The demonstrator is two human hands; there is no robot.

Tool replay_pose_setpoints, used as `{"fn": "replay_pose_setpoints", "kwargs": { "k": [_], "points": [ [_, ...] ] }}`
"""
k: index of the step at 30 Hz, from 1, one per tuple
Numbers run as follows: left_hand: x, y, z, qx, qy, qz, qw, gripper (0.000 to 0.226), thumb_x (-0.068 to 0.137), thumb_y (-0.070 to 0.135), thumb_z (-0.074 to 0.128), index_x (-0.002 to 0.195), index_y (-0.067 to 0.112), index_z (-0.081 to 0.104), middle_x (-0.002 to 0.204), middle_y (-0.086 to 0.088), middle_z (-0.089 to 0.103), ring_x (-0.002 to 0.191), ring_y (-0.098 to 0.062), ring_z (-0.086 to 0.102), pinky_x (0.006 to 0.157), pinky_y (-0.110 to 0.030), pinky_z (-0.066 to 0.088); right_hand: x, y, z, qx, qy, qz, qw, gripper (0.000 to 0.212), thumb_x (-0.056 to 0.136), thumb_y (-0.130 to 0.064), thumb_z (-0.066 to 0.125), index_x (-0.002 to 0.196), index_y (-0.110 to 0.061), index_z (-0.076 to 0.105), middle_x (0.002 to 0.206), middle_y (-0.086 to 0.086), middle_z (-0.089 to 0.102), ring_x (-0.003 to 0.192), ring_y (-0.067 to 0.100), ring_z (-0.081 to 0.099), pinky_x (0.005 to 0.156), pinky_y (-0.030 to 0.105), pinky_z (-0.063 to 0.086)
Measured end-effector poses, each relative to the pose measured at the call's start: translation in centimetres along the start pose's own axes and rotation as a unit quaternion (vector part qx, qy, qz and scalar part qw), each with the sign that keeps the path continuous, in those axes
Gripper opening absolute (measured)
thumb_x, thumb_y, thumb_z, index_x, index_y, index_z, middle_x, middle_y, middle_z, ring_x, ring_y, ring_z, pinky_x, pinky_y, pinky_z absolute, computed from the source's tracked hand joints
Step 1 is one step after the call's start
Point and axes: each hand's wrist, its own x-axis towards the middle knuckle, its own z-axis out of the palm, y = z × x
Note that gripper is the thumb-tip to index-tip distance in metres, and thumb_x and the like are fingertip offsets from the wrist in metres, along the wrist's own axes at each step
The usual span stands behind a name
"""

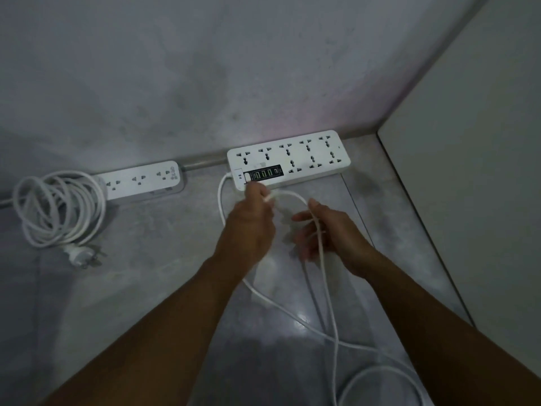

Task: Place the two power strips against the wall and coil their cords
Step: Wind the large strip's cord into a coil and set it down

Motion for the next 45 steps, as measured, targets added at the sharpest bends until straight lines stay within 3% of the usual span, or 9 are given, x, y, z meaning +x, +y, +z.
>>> {"fn": "replay_pose_setpoints", "kwargs": {
  "k": [3,6,9,12,19,25,31,39,45],
  "points": [
    [2.8,0.0,-2.0,-0.027,0.029,-0.057,0.998,0.028,0.09,0.03,0.041,0.116,0.034,0.048,0.091,-0.007,0.071,0.08,-0.03,0.068,0.073,-0.044,0.057,0.1,-2.0,-0.4,0.11,-0.075,0.018,0.991,0.035,0.105,-0.038,0.041,0.104,-0.011,0.063,0.059,0.009,0.056,0.041,0.022,0.045,0.044,0.027,0.036],
    [4.6,0.8,-3.3,-0.113,-0.044,-0.122,0.985,0.02,0.084,0.031,0.049,0.096,0.033,0.065,0.083,-0.002,0.075,0.074,-0.025,0.071,0.07,-0.038,0.058,1.2,-3.5,-1.0,0.035,-0.032,-0.094,0.994,0.026,0.107,-0.031,0.042,0.1,-0.015,0.061,0.055,-0.001,0.042,0.042,0.011,0.03,0.044,0.022,0.023],
    [5.1,2.6,-4.2,-0.26,-0.11,-0.172,0.944,0.024,0.098,0.026,0.047,0.087,0.01,0.062,0.058,-0.004,0.062,0.049,-0.022,0.057,0.051,-0.029,0.041,2.8,-5.6,-1.4,-0.131,0.068,-0.204,0.968,0.027,0.106,-0.027,0.044,0.099,-0.015,0.067,0.053,-0.013,0.046,0.045,0.0,0.037,0.045,0.018,0.031],
    [5.4,4.3,-5.4,-0.483,-0.162,-0.184,0.841,0.035,0.106,0.032,0.035,0.078,0.015,0.049,0.046,0.003,0.033,0.036,-0.013,0.032,0.045,-0.025,0.033,4.2,-6.7,-1.1,-0.156,0.126,-0.22,0.955,0.028,0.104,-0.033,0.047,0.09,-0.022,0.068,0.052,-0.013,0.049,0.048,0.004,0.041,0.052,0.026,0.036],
    [7.5,6.0,-9.5,-0.658,-0.056,-0.084,0.747,0.033,0.107,0.029,0.032,0.09,0.014,0.056,0.049,0.003,0.039,0.04,-0.013,0.037,0.048,-0.026,0.039,2.9,-3.8,1.8,-0.135,-0.015,-0.137,0.981,0.03,0.107,-0.034,0.038,0.095,-0.012,0.055,0.068,0.014,0.053,0.052,0.023,0.049,0.043,0.029,0.043],
    [7.3,5.5,-11.6,-0.614,-0.002,-0.035,0.788,0.031,0.108,0.03,0.029,0.104,0.016,0.056,0.064,0.0,0.065,0.059,-0.015,0.061,0.06,-0.027,0.049,1.9,-1.1,2.1,-0.204,-0.04,-0.064,0.976,0.02,0.108,-0.032,0.034,0.119,-0.022,0.047,0.069,0.007,0.054,0.05,0.018,0.05,0.041,0.026,0.043],
    [6.6,3.7,-10.1,-0.411,-0.055,-0.005,0.91,0.025,0.108,0.025,0.031,0.104,0.014,0.053,0.104,-0.012,0.077,0.099,-0.029,0.072,0.085,-0.039,0.055,0.0,-7.5,2.9,-0.462,-0.109,-0.138,0.869,0.03,0.103,-0.042,0.048,0.12,-0.031,0.069,0.066,-0.019,0.054,0.057,-0.003,0.052,0.055,0.016,0.034],
    [5.2,2.2,-10.0,-0.255,-0.103,0.013,0.961,0.024,0.105,0.018,0.045,0.101,0.003,0.063,0.079,-0.024,0.073,0.072,-0.039,0.071,0.071,-0.041,0.058,-1.9,-15.4,2.1,-0.445,-0.012,-0.275,0.852,0.018,0.088,-0.045,0.067,0.072,-0.039,0.071,0.055,-0.017,0.062,0.051,-0.006,0.056,0.049,0.01,0.033],
    [4.3,2.9,-9.5,-0.166,-0.104,0.027,0.98,0.038,0.106,0.031,0.04,0.088,0.009,0.065,0.05,-0.005,0.058,0.051,-0.023,0.054,0.063,-0.034,0.044,-1.0,-16.8,1.2,-0.364,0.09,-0.365,0.852,0.021,0.089,-0.042,0.069,0.089,-0.024,0.079,0.06,-0.009,0.067,0.049,0.008,0.057,0.048,0.021,0.043]
  ]
}}
